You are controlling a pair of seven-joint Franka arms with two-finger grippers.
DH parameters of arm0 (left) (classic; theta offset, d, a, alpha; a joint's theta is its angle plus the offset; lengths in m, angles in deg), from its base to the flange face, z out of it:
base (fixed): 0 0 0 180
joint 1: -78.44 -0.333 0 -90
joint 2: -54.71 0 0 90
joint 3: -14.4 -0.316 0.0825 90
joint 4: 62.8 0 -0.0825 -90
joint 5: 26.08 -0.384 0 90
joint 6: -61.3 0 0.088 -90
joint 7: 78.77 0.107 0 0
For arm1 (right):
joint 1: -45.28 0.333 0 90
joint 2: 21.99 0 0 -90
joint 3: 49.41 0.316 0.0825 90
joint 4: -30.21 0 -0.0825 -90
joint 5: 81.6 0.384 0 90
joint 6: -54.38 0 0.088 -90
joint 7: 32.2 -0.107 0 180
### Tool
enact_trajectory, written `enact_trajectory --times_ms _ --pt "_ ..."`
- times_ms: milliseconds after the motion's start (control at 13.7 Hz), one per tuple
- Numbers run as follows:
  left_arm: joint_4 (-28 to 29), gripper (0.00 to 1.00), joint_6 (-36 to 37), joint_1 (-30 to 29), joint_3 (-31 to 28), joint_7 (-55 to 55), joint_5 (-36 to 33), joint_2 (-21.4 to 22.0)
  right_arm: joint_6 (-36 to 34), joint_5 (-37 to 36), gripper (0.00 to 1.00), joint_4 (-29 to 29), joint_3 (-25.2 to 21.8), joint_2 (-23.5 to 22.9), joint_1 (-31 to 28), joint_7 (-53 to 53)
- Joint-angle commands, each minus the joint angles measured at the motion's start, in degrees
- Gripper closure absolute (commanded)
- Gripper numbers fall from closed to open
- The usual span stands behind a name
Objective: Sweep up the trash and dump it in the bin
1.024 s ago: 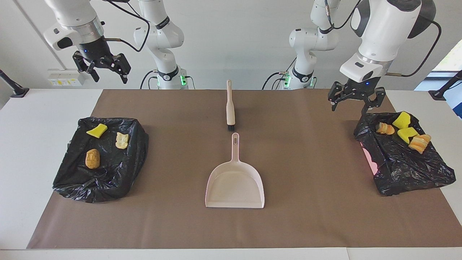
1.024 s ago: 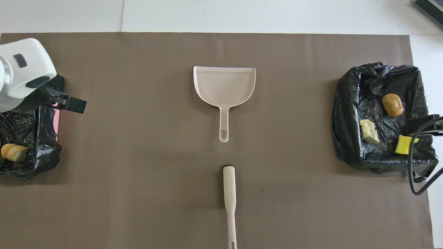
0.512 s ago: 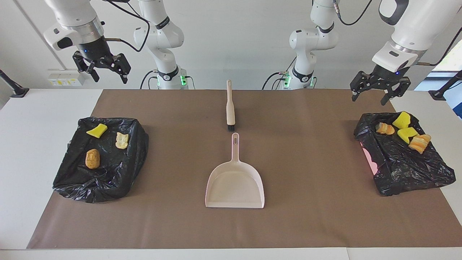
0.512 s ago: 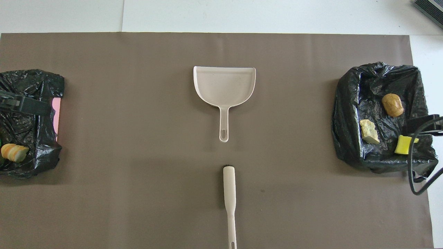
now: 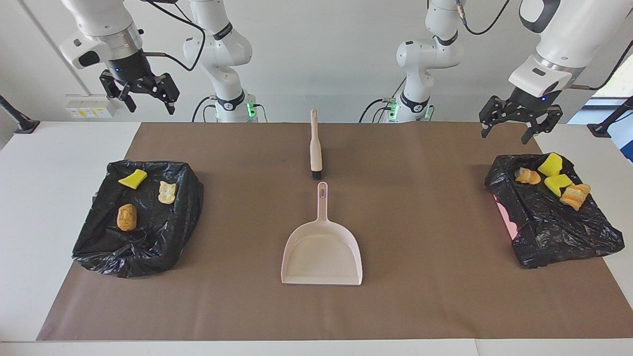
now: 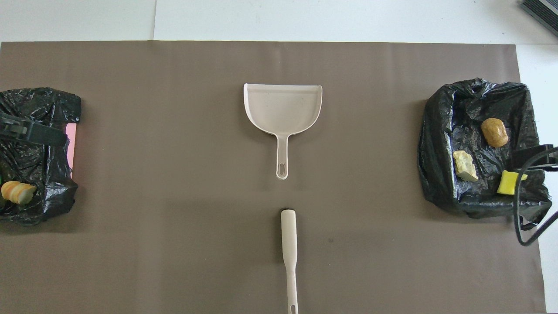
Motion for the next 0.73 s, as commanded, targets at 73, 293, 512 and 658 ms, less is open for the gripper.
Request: enact_trajectory --times_ms 73,293,512,658 --pt "-0.9 0.0 1.1 -0.4 0.1 0.6 0.7 -0.3 0.2 0.5 0.0 0.0 0.1 0.2 -0.4 1.7" --pt "-0.8 0.0 1.4 -0.4 0.1 0.5 0.7 -0.2 0.1 0.5 0.0 0.0 0.1 0.2 -0.4 1.8" --pt "-0.7 0.0 1.8 -0.1 0.2 0.4 0.7 0.0 0.2 0.5 0.0 0.0 0.1 0.2 -0.4 1.8" --pt "-0.5 0.0 2.2 0.2 0.2 -0.6 0.6 0.3 0.2 0.5 0.0 0.0 0.1 0.2 -0.4 1.8"
